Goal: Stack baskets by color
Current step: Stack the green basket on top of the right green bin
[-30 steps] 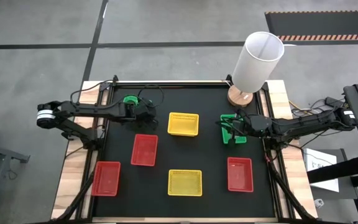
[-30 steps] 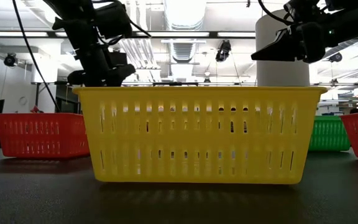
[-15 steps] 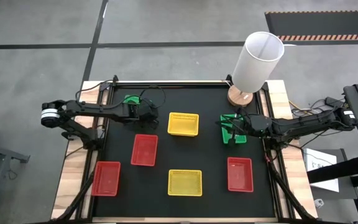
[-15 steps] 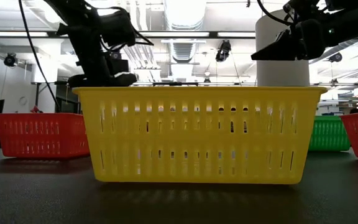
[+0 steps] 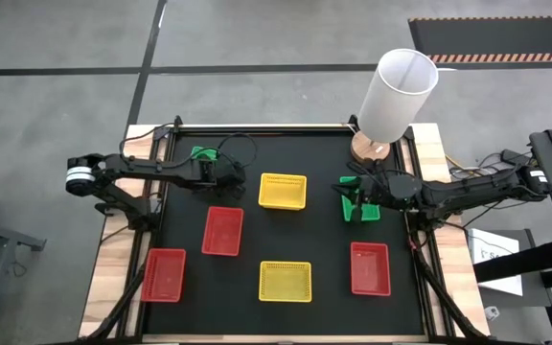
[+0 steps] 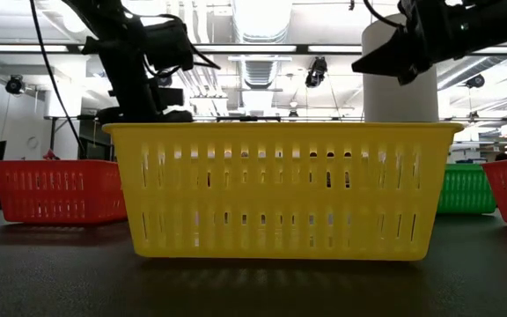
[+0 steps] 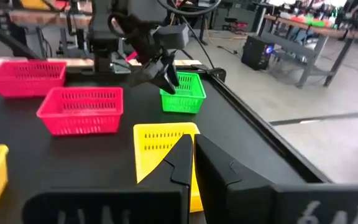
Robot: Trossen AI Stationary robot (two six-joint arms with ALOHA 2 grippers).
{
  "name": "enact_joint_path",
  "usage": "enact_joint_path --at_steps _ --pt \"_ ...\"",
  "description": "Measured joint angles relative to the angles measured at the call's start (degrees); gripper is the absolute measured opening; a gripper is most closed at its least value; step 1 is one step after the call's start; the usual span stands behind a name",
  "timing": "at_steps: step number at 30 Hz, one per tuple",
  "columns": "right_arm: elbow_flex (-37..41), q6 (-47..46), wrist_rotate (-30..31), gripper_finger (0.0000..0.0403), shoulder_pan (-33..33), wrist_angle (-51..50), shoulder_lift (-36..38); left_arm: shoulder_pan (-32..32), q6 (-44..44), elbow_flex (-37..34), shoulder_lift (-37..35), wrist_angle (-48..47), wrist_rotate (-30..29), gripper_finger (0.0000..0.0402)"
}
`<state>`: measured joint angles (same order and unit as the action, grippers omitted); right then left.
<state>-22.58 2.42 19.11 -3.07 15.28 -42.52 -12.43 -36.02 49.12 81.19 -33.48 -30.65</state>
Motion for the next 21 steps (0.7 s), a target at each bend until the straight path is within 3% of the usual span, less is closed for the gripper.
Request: enact_joint_path --at_steps 9,21 --pt "-0.5 -8.6 0.0 0.0009 0.0 0.4 -1.7 -0.4 3.4 0.0 0.0 -0.1 0.3 0.0132" --pt "-3.4 -9.3 -0.1 0.0009 0.0 0.3 -9.2 -2.4 2.9 -1.4 4.4 0.0 1.7 0.0132"
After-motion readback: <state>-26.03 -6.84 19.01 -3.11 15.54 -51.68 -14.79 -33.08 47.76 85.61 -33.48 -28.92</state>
